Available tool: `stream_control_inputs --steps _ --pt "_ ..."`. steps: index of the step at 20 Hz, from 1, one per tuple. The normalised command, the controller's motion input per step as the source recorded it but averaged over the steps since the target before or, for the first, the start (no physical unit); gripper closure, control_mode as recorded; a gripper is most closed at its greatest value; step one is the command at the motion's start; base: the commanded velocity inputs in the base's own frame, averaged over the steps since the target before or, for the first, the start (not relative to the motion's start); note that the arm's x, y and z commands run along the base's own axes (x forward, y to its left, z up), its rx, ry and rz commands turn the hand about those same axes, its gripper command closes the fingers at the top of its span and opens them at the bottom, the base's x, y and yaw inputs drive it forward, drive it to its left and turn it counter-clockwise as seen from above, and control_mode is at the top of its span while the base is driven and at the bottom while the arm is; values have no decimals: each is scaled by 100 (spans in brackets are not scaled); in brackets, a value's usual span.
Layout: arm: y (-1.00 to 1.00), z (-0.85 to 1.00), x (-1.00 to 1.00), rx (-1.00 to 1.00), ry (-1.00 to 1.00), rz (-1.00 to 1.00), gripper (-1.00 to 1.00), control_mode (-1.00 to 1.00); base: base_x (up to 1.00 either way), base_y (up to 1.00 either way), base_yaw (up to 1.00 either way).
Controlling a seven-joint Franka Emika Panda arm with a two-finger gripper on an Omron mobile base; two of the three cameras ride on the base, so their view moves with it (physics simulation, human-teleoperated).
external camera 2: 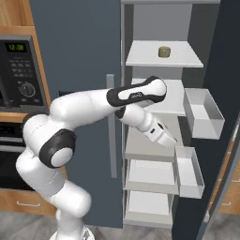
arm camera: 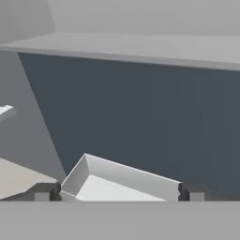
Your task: Retrieve the sausage and cheese from the fridge and place them on the cutting board on the counter.
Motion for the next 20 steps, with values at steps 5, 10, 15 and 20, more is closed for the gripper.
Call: stream_control_inputs --steps 5,10,15,20 --pt "100 100 -11 9 22 12 -100 -100 0 0 0" --pt "93 100 0 16 27 1 -100 -100 0 0 0" --pt "69 100 0 7 -19 0 -100 -100 0 0 0" --pt "36 100 0 2 -57 0 -100 -100 0 0 0"
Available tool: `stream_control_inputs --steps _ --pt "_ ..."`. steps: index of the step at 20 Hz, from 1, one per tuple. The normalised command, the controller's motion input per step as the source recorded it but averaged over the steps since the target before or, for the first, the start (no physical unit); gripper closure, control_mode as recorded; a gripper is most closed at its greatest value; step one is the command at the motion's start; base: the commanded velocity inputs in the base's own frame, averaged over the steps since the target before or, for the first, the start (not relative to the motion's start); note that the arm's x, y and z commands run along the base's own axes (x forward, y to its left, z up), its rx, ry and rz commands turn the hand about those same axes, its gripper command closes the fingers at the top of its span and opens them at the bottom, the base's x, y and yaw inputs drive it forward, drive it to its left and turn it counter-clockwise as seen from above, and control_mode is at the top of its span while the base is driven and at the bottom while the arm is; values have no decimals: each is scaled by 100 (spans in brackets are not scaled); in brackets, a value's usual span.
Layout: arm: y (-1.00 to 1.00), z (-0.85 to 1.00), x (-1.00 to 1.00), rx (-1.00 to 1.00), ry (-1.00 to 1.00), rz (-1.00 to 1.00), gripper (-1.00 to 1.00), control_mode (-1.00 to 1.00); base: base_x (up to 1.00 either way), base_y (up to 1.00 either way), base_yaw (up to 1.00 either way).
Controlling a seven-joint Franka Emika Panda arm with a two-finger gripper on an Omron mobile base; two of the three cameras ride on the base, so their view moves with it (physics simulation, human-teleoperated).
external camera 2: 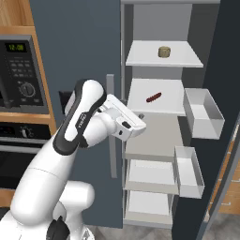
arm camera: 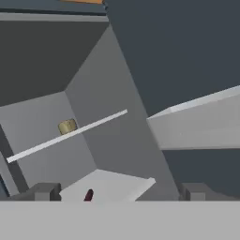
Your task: Retrieve the sausage and cheese from the fridge and place them on the cutting board on the counter.
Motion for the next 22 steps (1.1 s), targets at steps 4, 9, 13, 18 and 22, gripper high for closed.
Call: stream_control_inputs --steps 4,9,13,18,22 --pt "21 100 0 -2 -72 0 -100 -100 0 0 0" --pt "29 30 12 -43 -71 -2 -100 -100 0 0 0" --pt "47 -9 18 -77 -45 -1 -100 -100 0 0 0" --pt "36 2 45 -67 35 0 -100 -100 0 0 0" --pt "35 -52 46 -48 100 0 -100 -100 0 0 0"
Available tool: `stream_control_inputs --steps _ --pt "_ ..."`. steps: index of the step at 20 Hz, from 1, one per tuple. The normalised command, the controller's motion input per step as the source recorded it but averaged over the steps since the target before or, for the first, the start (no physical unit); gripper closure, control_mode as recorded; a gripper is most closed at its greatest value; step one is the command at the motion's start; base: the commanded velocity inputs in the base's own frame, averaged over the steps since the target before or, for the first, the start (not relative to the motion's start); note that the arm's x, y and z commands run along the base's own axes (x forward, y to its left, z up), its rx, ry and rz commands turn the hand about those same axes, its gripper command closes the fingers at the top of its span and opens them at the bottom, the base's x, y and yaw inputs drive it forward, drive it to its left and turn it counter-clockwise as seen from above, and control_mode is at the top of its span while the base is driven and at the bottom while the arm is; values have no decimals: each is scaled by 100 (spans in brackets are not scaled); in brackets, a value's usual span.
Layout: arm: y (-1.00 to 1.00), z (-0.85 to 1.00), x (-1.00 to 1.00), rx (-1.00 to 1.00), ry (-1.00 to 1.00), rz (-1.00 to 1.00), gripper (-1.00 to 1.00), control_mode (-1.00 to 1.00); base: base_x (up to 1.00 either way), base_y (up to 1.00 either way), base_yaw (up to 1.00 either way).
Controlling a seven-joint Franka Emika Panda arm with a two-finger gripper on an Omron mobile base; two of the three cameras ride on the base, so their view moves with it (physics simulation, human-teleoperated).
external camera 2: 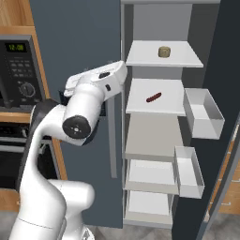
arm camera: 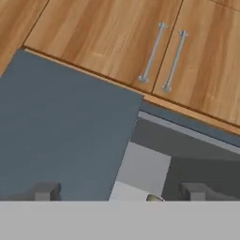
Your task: Retrieve the sausage and cheese from the fridge and place them on the cutting board on the counter.
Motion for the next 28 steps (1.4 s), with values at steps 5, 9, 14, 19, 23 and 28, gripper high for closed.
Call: stream_control_inputs --steps 5,9,14,19,23,28 --pt "1 -19 0 -25 100 -6 -100 -100 0 0 0" --pt "0 6 0 -12 100 -15 -100 -100 0 0 0" --pt "-8 -76 -8 0 49 -12 -100 -100 0 0 0" --pt "-21 -42 -78 18 0 -12 -100 -100 0 0 0" --pt "-11 0 -29 7 -1 -3 -100 -100 0 0 0" --pt "0 0 0 0 0 0 -100 100 84 -73 0"
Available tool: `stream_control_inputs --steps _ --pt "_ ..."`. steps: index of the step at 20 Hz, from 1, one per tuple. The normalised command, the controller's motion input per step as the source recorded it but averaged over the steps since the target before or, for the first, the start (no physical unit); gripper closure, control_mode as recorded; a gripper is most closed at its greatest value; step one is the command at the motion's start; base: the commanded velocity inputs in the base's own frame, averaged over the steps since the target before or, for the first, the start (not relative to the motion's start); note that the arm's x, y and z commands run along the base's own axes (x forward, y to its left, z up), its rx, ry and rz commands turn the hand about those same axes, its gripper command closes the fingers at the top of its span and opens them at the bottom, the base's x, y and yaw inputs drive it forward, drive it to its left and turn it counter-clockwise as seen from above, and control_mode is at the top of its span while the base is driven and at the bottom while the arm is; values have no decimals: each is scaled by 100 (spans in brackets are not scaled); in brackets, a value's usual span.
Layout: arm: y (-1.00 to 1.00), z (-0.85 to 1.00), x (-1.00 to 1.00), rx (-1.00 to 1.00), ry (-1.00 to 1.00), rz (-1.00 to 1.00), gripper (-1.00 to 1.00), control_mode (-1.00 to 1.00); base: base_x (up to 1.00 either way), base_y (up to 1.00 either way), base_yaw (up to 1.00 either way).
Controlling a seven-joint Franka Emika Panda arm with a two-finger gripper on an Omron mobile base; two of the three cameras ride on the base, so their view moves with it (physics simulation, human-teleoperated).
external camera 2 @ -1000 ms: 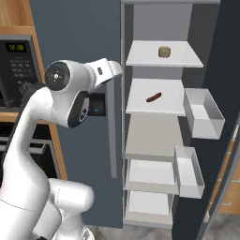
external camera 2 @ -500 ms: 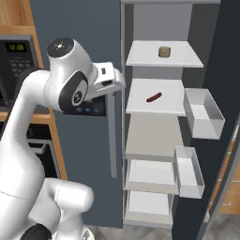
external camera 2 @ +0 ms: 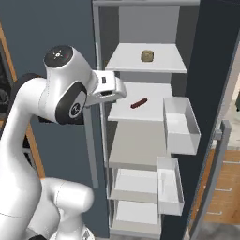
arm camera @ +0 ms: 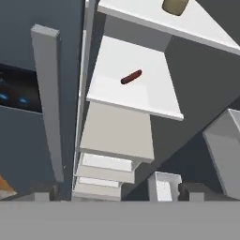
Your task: Retrieve the sausage and cheese from the fridge and place them on the cutting board on the counter.
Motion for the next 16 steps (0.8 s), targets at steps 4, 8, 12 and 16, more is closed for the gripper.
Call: stream_control_inputs --steps 4,8,12,16 --pt "0 0 0 0 0 0 -100 100 97 -55 3" --pt "0 0 0 0 0 0 -100 100 78 -25 8" --pt "8 40 0 11 -14 0 -100 -100 7 0 0" --pt "57 55 9 19 -17 -5 -100 -100 0 0 0"
